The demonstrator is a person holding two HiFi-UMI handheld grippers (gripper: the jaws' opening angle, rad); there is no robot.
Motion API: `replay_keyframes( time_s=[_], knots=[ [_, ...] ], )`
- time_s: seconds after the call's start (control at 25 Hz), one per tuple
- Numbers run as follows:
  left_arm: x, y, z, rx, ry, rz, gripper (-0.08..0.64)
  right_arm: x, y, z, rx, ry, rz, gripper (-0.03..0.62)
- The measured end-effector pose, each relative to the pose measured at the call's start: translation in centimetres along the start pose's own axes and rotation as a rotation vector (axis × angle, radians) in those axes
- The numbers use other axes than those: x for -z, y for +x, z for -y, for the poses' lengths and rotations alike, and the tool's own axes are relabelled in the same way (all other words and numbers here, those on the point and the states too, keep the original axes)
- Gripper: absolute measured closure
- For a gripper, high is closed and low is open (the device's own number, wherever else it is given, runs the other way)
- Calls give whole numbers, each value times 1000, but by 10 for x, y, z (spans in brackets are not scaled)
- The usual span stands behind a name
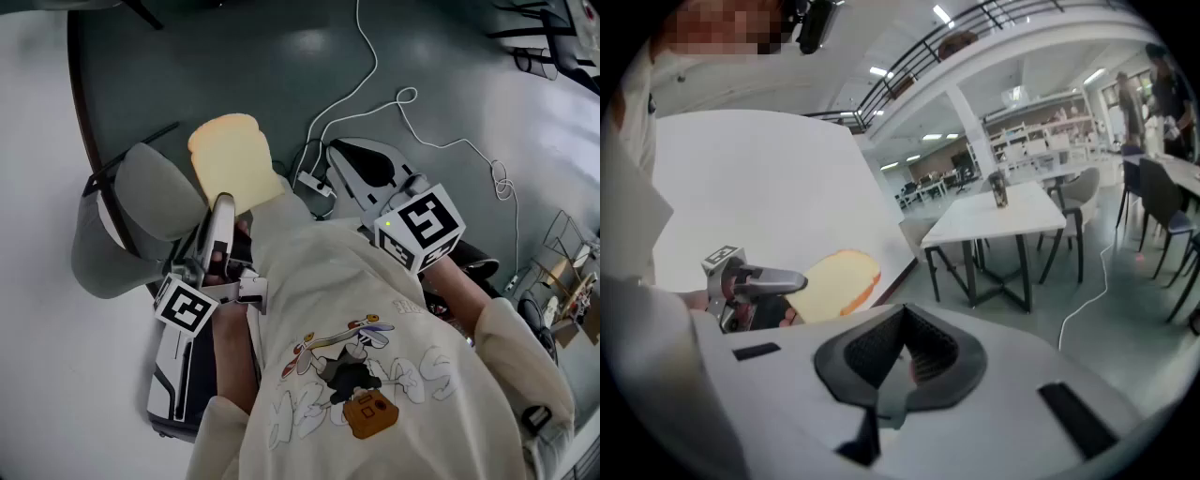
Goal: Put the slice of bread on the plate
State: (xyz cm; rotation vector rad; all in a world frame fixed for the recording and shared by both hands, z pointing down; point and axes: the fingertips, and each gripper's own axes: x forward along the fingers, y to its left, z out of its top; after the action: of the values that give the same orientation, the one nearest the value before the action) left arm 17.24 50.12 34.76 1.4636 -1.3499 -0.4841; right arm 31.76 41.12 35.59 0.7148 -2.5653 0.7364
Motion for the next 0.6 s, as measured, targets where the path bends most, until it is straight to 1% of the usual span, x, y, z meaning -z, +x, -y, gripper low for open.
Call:
replay_keyframes(
  time_s=[0.12, 0.2, 0.28, 0.36, 0.4, 0.52, 0.6],
  knots=[
    [-12, -2, 14, -14, 59, 6, 463, -25, 1, -21, 33, -7, 69, 588],
    [-18, -7, 19, -16, 67, 9, 463, -35, 3, -35, 59, 9, 87, 588],
    [-24, -8, 23, 1, 6, 30, 463, -46, 5, -45, 86, 24, 100, 588],
    [-28, -6, 28, 25, -64, 60, 463, -59, 5, -53, 93, 20, 125, 588],
    [-29, -6, 30, 36, -81, 67, 463, -64, 5, -58, 93, 19, 148, 588],
    [-36, -9, 23, 72, -96, 69, 463, -75, 14, -72, 100, 37, 236, 588],
    [-44, -15, 14, 91, -107, 63, 463, -82, 22, -83, 115, 32, 265, 588]
  ],
)
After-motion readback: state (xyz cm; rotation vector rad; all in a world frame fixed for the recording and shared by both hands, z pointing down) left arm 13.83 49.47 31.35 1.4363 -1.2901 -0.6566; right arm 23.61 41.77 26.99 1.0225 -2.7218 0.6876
